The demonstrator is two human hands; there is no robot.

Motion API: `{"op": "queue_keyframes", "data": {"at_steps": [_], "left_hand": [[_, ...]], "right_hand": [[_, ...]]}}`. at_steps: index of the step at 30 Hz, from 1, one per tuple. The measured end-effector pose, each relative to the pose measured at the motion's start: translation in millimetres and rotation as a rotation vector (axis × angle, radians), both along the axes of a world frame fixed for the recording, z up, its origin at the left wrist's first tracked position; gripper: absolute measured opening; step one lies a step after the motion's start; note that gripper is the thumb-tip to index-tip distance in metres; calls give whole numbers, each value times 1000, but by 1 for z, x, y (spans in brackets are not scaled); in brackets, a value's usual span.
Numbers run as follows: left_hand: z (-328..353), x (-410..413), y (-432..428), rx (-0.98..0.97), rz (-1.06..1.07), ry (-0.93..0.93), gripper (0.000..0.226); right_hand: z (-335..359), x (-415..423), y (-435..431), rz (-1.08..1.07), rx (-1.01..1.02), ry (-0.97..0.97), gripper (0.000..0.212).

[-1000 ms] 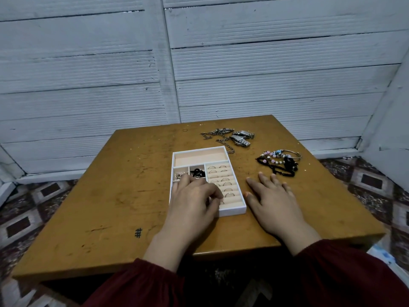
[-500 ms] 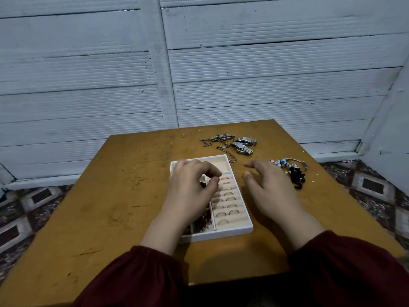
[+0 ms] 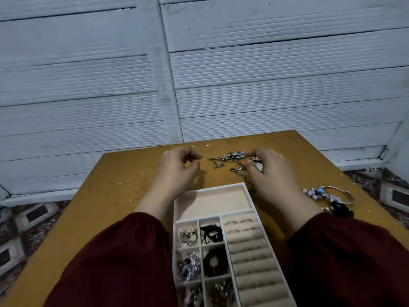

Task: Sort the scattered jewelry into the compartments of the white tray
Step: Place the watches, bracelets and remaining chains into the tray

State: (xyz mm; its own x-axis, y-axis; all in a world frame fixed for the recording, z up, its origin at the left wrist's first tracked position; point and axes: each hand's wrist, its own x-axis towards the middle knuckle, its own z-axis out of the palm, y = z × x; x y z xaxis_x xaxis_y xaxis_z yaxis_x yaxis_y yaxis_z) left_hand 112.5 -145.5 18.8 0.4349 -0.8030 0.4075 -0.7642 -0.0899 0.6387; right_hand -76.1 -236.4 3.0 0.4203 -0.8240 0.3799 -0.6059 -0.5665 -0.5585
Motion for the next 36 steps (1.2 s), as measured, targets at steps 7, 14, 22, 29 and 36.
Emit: {"op": "queue_keyframes", "data": {"at_steps": [7,14,22,29,36], "left_hand": [[-34,49,-58,271,87,-159,29],[-41,67,-90,369,135,-239,29],[-39,65,-108,506,234,-414,27],[-39,61,-105,487,233,-479,24],[-34,56,-86,313,192,-292,19]], "right_hand": [[-19,13,-29,-63,25,33,24],[-27,9,-42,-83,16,51,27],[-31,6,-44,-101,11,50,28],[-28,-1,-44,-158,3,70,26],[-24,-7,-41,-165,1,132,27]]}}
